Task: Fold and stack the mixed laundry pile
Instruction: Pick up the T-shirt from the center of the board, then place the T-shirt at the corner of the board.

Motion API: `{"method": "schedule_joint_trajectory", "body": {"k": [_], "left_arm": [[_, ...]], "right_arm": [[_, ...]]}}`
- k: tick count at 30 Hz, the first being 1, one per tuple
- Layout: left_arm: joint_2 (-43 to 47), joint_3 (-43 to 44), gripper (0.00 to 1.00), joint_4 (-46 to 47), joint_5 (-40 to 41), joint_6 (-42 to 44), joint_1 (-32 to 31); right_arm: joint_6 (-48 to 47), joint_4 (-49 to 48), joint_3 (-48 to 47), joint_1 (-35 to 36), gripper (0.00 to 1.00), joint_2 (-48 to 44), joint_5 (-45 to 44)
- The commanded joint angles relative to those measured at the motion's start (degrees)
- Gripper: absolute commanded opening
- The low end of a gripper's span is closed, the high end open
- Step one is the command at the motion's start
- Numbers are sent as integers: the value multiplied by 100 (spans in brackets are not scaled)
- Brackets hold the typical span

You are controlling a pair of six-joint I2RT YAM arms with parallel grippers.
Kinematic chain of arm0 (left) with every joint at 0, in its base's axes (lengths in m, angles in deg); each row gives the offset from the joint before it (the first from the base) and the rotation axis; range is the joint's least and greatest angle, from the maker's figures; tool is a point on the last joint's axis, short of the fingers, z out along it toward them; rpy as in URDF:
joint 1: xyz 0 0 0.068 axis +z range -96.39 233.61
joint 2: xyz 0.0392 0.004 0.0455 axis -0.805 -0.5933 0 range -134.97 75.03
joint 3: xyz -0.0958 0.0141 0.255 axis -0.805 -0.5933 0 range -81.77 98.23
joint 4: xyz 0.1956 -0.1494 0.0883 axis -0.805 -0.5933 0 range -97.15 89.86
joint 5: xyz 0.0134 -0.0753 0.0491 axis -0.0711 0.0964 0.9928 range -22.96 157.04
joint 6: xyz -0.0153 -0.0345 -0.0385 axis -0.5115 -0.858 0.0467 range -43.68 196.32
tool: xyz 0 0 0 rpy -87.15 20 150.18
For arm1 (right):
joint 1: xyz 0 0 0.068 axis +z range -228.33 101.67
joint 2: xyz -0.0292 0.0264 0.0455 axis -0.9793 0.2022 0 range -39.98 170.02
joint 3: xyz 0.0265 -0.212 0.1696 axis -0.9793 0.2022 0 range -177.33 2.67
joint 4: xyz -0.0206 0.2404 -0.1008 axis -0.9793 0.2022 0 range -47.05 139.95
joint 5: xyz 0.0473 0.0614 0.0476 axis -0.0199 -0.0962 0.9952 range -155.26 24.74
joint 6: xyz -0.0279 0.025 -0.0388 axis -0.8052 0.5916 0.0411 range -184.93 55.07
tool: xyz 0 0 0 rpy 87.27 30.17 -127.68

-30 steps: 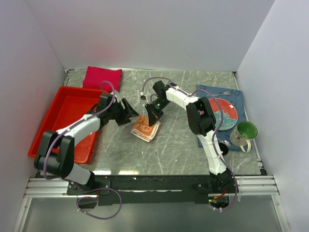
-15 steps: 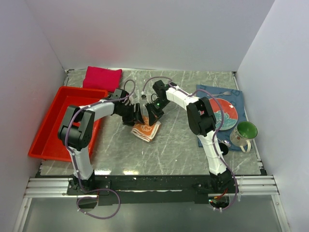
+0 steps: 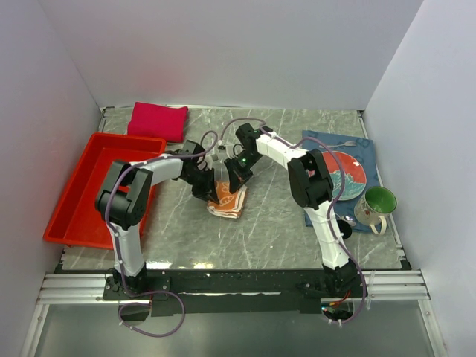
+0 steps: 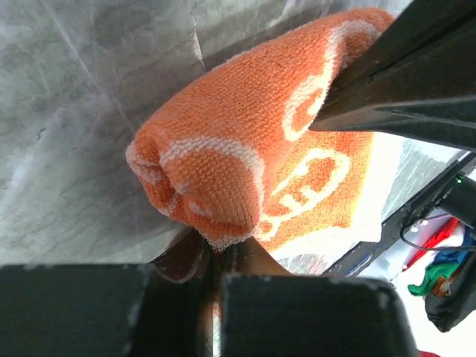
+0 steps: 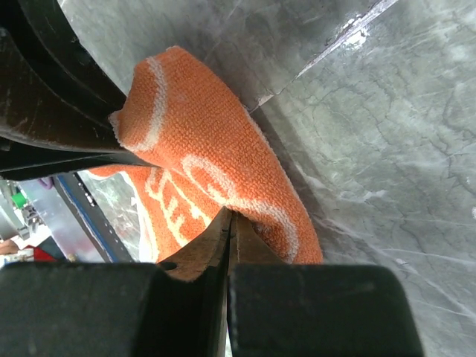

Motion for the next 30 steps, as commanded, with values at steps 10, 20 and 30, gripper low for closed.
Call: {"method": "schedule_joint_trajectory", "body": {"k": [10,20,30], "left_arm": [[-103,2022,1,-844,3862,1281,-106],[-789,4090,1,-643,5010,2301,500],[-1194,5322,1,-512,4474,2117,1274]], "right_arm": [[-750,-544,-228,-912,29,-1270,647],[-758,-958,536,-1132,30,-1719,832],[-741,-1134,1003,-1167,30,-1825,832]]}}
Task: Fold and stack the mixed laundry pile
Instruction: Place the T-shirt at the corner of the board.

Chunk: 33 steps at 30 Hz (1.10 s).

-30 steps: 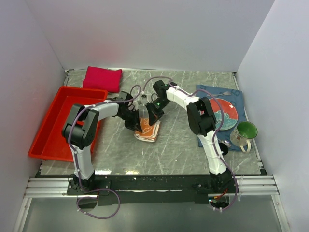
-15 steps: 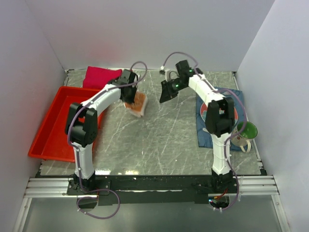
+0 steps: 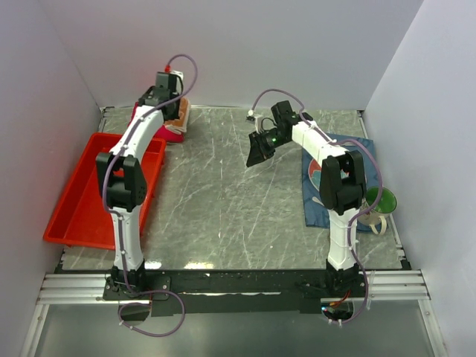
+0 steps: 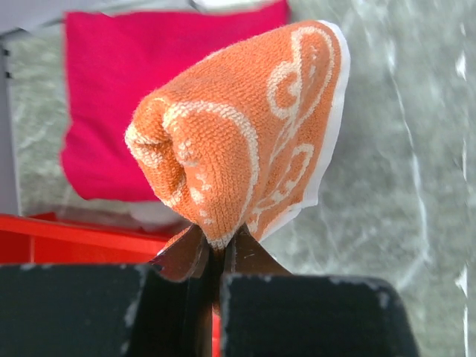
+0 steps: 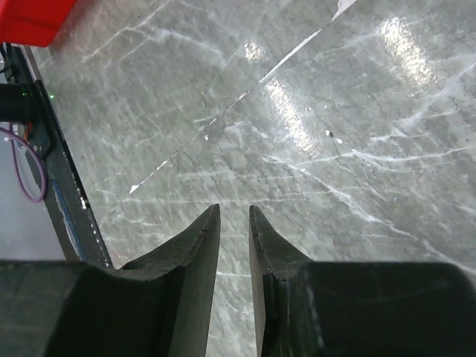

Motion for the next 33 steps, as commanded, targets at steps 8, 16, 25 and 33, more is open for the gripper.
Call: {"method": "schedule_joint_trajectory", "body": {"k": [8,16,25,33], "left_arm": [[-628,698,1,421,-1420,-961,987],[-1173,918,1,781,-2238,-1920,1891],[-1605,1604,57,641,-2582,-3063,2613],[-306,939,78,799,-2476,-2968,2991]], "right_arm": [[-63,-150,276,-24,30,-341,93],[-63,-159,679,-7,30,-605,93],[-55,-159,1049,-16,31,-894,49],[-318,131,681,-24,33,-1158,-355]]}}
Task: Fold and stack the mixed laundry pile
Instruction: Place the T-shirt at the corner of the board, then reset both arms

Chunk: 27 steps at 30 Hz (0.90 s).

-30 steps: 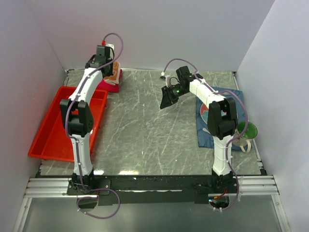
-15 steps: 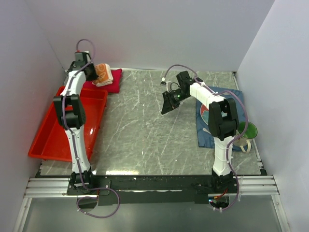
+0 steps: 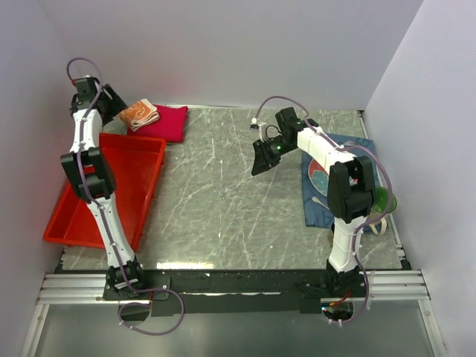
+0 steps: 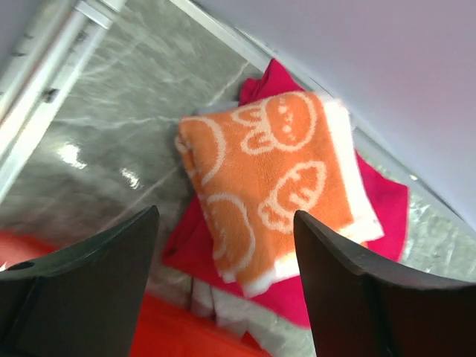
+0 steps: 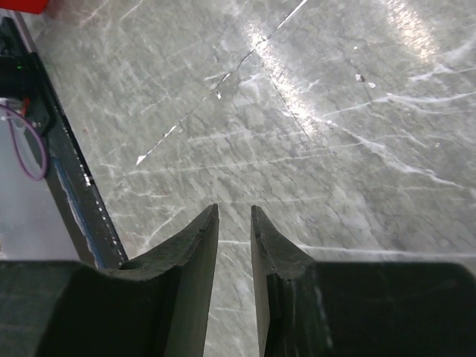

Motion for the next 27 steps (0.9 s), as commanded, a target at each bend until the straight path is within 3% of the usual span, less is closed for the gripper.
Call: {"method": "schedule_joint_trajectory", "body": {"k": [1,5,8,9,11,14,17,21,24,25,27], "left_arm": [[1298,-469,78,216,-87,142,111],[2492,-1909,78,679,-401,486,111],[3696,-3192,87,1015,-640,785,41],[4273,-3700,92,1137,-684,838,-12],[4839,-4169,99,1261,-834,848,-47],[5806,-4803,99,1315,-1045,821,-74],[6589,-5146,99,1236,-1010,795,-74],[7231,-5313,100,1051,-913,575,-83],[7565,-5549,99,1086,-1124,321,-74],[7645,-5638,99,1147,-1194,207,-82],[7855,-5831,99,1200,-1230,66,-82]], "right_arm": [[-235,210,-499,-20,33,-433,-259],[-454,307,-790,-81,34,-678,-619],[-552,71,-835,-231,40,-1091,-1049],[-560,-70,-791,-301,50,-1371,-1155],[-648,-605,-572,-485,61,-1706,-1400],[-702,-1063,-509,-679,97,-2164,-1874],[71,-1241,-702,-933,100,-2235,-2429],[730,-1019,-1002,-1513,100,-2444,-1701],[1433,-1572,-563,-1558,100,-2980,-2681],[1713,-1609,-484,-1541,100,-3069,-3477],[1725,-1513,-492,-1541,100,-3227,-3739]]}}
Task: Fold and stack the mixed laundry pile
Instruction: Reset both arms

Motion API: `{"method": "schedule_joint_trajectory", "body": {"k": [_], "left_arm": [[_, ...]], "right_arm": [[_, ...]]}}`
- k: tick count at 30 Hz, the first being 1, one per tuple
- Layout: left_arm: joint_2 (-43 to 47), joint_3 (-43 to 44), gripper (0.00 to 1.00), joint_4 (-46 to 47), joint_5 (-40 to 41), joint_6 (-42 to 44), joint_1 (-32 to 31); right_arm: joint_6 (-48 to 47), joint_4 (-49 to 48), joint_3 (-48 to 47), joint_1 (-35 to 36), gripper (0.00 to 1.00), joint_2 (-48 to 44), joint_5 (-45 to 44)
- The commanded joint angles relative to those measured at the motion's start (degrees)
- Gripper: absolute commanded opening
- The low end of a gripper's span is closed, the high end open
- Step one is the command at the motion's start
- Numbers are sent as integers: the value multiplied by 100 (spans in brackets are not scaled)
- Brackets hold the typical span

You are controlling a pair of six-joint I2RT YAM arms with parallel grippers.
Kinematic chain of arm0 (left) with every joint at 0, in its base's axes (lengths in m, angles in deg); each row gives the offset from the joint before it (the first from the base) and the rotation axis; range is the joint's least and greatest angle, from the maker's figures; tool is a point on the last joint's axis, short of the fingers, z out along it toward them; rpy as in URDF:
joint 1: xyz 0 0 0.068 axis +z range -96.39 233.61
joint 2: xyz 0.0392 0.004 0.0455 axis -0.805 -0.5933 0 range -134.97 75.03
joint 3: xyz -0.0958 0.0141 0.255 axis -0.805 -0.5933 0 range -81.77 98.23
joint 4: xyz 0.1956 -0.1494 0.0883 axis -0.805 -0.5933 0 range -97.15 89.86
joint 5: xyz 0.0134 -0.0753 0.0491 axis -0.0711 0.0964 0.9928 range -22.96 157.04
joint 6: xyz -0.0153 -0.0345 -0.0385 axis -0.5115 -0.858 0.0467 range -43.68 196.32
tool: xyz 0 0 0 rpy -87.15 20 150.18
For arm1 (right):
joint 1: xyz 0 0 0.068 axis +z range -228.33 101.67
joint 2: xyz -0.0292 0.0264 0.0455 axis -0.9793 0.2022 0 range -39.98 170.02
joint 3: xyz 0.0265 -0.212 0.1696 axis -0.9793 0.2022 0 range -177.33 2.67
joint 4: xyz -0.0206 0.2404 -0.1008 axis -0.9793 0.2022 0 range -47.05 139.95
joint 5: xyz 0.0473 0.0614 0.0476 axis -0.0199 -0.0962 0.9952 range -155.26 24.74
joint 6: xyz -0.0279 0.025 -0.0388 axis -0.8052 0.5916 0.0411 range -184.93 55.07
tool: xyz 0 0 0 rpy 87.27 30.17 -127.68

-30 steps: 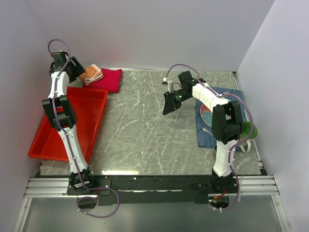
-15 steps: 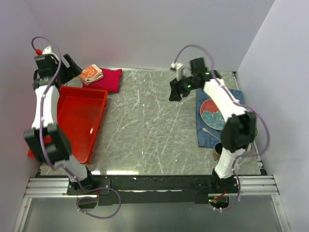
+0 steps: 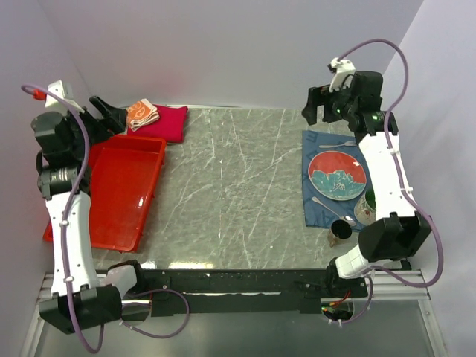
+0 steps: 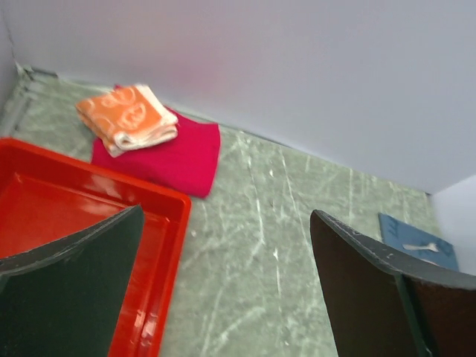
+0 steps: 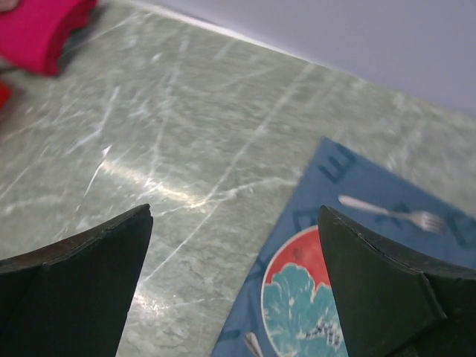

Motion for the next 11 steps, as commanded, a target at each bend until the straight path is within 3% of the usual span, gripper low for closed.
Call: {"method": "schedule_joint_trajectory", "body": {"k": [1,11], "left_arm": [[335,-355,100,94,-224,-396,22],[318,-91,99,-38,-294,-335,-65]], "right_arm": [[619,-350,63,35,100,-694,-1348],[161,-473,740,35,100,-1504,-1456]]}}
